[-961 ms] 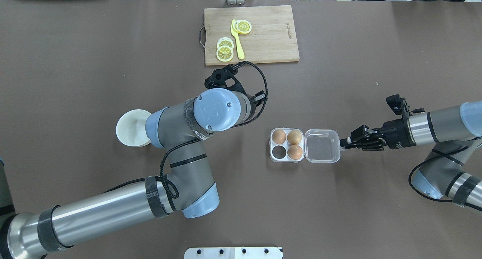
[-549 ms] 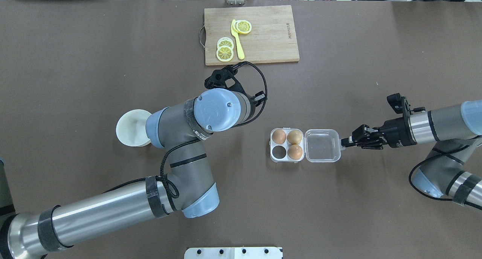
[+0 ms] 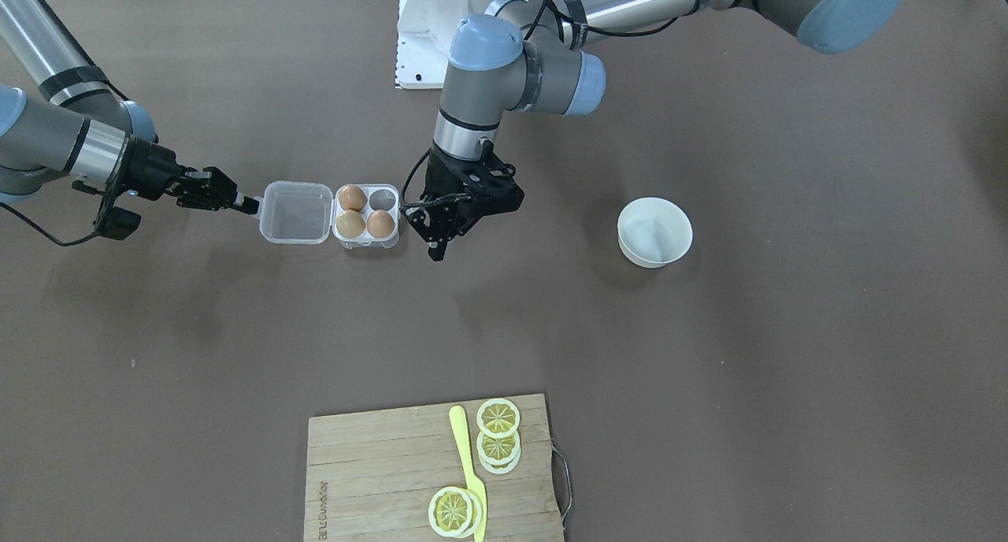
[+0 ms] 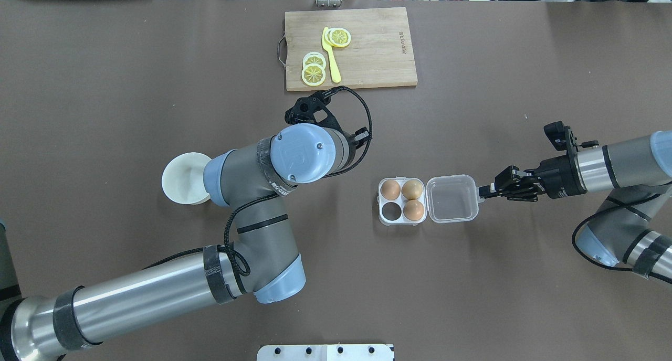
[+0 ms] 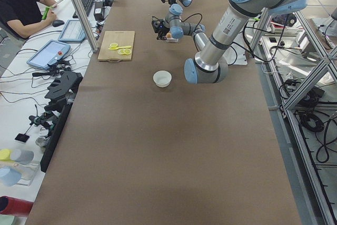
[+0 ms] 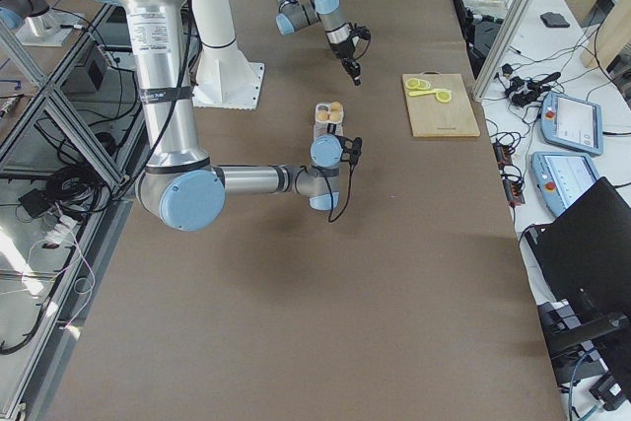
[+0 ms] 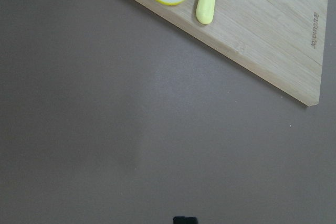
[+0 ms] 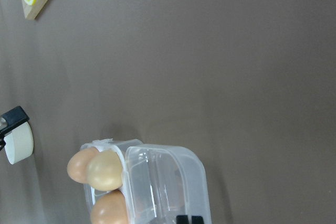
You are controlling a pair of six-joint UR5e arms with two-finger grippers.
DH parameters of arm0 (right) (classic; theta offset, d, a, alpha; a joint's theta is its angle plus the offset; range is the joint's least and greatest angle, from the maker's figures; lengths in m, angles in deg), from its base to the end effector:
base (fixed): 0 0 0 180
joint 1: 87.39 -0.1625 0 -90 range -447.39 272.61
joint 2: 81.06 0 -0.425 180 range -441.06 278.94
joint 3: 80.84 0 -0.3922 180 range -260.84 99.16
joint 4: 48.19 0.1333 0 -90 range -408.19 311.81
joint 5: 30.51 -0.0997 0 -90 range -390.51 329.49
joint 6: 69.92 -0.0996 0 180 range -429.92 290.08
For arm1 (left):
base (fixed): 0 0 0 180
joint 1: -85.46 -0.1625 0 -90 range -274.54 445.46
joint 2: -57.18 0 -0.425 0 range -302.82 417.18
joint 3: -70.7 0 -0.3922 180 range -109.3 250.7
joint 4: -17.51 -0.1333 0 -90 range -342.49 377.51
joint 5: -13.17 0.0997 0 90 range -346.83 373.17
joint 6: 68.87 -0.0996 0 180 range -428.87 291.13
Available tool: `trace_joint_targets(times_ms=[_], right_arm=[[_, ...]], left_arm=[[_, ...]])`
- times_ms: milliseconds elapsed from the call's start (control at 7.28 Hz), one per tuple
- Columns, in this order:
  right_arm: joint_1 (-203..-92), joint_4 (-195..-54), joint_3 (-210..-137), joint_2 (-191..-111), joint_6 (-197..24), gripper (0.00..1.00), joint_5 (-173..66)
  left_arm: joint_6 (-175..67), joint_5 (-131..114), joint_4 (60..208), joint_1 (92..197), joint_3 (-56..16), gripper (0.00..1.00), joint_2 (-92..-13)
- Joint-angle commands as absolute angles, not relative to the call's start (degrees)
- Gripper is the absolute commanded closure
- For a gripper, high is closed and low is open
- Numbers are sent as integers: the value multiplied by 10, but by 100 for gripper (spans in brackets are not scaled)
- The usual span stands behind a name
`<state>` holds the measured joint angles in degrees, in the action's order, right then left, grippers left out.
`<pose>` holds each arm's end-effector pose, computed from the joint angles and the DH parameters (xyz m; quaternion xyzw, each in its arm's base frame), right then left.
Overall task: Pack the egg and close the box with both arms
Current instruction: 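Grip the clear lid edge with the right gripper while the left gripper lowers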
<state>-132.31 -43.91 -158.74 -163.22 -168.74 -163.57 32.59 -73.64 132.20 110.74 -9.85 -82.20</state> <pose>-0.3234 -0.4147 0.5129 -0.0428 -0.7059 0.0657 0.7040 0.6242 -0.4484 0.1400 0.0876 0.5276 -0.2804 0.7971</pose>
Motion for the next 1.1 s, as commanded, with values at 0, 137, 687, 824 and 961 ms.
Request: trace_joint_targets(times_ms=[0,137,687,824,961], right_arm=[[-1325,-440,-1593,-1630,-1692,96,-1638],[-1325,-440,-1594,-1627,-1692,96,-1638],[-1326,-441,-1605,-1627,-1692,96,-1638],[-1326,-441,-1606,-1627,-1692,96,-1638],[-1326,-442,-1609,-1627,-1692,96,-1638]], left_arm=[[326,-737,1323,1107,-99,100,-815],[326,-737,1323,1106,-98,100,-815],[340,-813,1324,1100,-81,100,-815],[342,-832,1329,1098,-73,100,-817],[347,-845,1345,1095,-66,100,-819]])
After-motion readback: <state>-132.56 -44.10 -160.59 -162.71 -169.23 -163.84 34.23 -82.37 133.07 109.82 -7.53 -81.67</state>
